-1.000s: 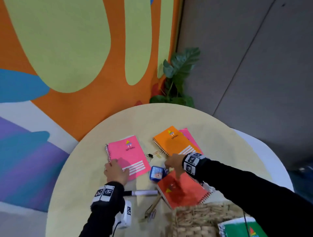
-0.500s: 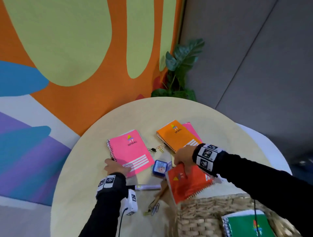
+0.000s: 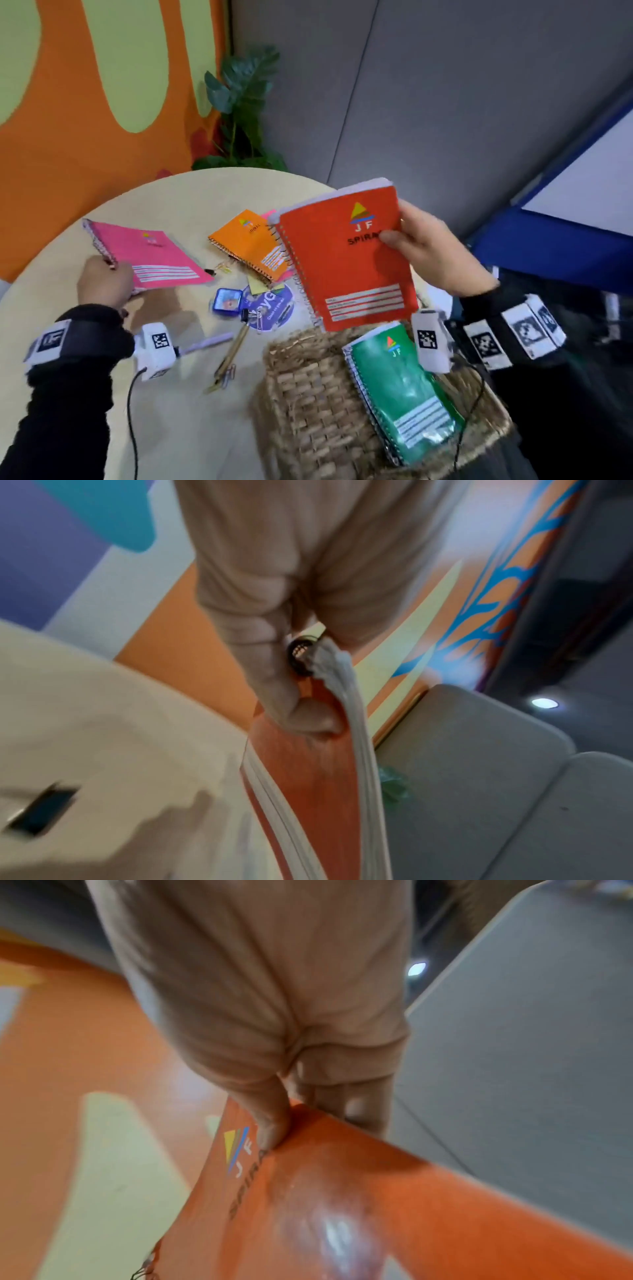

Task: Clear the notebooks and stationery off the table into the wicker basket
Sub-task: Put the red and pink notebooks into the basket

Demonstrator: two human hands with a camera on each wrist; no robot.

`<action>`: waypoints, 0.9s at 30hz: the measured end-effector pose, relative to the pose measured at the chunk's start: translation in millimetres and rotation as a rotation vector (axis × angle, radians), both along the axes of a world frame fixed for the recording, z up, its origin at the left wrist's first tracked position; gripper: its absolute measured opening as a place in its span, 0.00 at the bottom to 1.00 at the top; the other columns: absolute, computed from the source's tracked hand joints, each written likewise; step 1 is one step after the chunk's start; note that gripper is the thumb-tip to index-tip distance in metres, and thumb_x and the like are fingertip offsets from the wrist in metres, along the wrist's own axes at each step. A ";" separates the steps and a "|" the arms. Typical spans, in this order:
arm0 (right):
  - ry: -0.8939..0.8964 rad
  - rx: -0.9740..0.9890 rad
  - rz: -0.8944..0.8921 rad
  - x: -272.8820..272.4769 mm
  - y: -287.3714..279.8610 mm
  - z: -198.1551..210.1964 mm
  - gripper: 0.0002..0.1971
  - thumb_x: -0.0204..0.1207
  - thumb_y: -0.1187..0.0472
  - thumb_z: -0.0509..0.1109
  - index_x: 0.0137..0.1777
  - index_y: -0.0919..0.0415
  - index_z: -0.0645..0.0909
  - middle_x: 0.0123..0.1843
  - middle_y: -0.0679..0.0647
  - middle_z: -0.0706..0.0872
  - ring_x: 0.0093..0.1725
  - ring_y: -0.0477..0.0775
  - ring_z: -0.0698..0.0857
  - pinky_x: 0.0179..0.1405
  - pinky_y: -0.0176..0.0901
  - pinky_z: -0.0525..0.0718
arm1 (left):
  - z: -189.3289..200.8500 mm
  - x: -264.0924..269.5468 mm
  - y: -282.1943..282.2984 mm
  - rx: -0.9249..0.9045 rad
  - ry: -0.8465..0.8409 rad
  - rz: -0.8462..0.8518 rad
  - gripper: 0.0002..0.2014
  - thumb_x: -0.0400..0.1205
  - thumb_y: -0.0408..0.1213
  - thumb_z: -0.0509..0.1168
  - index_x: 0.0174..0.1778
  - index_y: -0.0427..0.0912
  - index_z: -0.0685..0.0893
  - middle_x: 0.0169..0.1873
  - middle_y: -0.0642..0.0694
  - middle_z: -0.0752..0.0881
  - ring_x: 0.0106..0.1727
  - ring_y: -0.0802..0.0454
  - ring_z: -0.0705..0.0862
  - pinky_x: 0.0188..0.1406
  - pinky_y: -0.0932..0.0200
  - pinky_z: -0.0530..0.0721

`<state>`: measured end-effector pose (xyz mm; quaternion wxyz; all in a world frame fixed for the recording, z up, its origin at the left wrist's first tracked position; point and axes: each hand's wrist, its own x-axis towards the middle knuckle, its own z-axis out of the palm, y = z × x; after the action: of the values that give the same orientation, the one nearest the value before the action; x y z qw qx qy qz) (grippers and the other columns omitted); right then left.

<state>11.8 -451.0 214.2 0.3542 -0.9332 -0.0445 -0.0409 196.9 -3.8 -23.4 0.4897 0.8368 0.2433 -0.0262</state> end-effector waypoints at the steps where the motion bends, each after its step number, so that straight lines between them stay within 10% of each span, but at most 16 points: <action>1: 0.043 0.193 -0.060 -12.7 -12.4 -5.8 0.14 0.81 0.63 0.64 0.65 0.51 0.75 0.53 0.48 0.91 0.51 0.49 0.90 0.52 0.48 0.88 | -0.8 5.4 7.2 -0.004 -0.039 -0.006 0.18 0.67 0.49 0.59 0.48 0.45 0.82 0.43 0.36 0.89 0.42 0.32 0.90 0.40 0.28 0.88; 4: 0.319 0.579 -0.221 -48.1 -42.3 -34.3 0.17 0.82 0.75 0.58 0.65 0.57 0.74 0.37 0.43 0.93 0.32 0.37 0.89 0.25 0.27 0.84 | 50.1 -23.3 -2.6 -0.074 -0.206 -0.091 0.14 0.72 0.54 0.62 0.52 0.57 0.79 0.48 0.39 0.89 0.48 0.33 0.89 0.47 0.30 0.87; 11: 0.833 0.480 -0.296 -94.0 -86.7 -133.2 0.17 0.79 0.80 0.59 0.61 0.64 0.79 0.33 0.51 0.93 0.26 0.47 0.89 0.23 0.42 0.88 | 190.9 -172.4 -89.8 -0.556 -0.181 -0.406 0.19 0.80 0.20 0.61 0.53 0.51 0.71 0.40 0.38 0.86 0.24 0.56 0.89 0.19 0.59 0.87; 13: 0.857 0.359 -0.289 -96.2 -92.2 -154.0 0.17 0.78 0.80 0.60 0.57 0.62 0.81 0.30 0.51 0.92 0.24 0.51 0.87 0.31 0.56 0.91 | 200.4 -201.4 -104.0 -0.693 -0.081 -0.500 0.18 0.77 0.23 0.67 0.51 0.50 0.72 0.41 0.33 0.88 0.26 0.51 0.90 0.19 0.61 0.86; 17: 0.854 0.065 -0.335 -89.9 -94.0 -180.5 0.16 0.75 0.76 0.63 0.45 0.54 0.85 0.29 0.49 0.90 0.37 0.60 0.91 0.41 0.52 0.90 | 200.1 -240.2 -134.5 -0.772 0.158 -0.835 0.44 0.55 0.43 0.85 0.66 0.47 0.71 0.55 0.34 0.90 0.49 0.35 0.91 0.38 0.44 0.92; 21: 0.865 -0.579 -0.190 -83.9 -77.8 -169.0 0.08 0.74 0.54 0.70 0.43 0.59 0.83 0.51 0.62 0.89 0.55 0.61 0.87 0.48 0.46 0.81 | 193.6 -257.2 -176.7 -0.769 0.276 -1.021 0.25 0.75 0.26 0.71 0.64 0.51 0.74 0.58 0.44 0.90 0.56 0.43 0.90 0.47 0.48 0.91; 24: 0.766 -0.556 -0.252 -79.4 -89.0 -157.9 0.17 0.77 0.55 0.65 0.64 0.61 0.80 0.64 0.61 0.86 0.63 0.62 0.84 0.57 0.45 0.81 | 180.4 -257.6 -211.8 -0.855 0.394 -1.083 0.19 0.80 0.22 0.64 0.62 0.46 0.78 0.59 0.42 0.89 0.58 0.45 0.88 0.53 0.49 0.89; 27: 0.577 -0.394 -0.442 -80.0 -111.3 -126.9 0.11 0.74 0.60 0.69 0.56 0.59 0.84 0.51 0.59 0.89 0.55 0.61 0.87 0.50 0.43 0.79 | 157.9 -254.1 -251.7 -0.934 0.531 -1.061 0.16 0.82 0.22 0.60 0.62 0.41 0.80 0.56 0.43 0.87 0.56 0.47 0.87 0.53 0.55 0.88</action>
<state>-68.2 -562.3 87.3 0.1494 -0.9435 0.2509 0.1566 -57.2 -255.5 134.5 0.6400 0.5129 -0.1188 -0.5597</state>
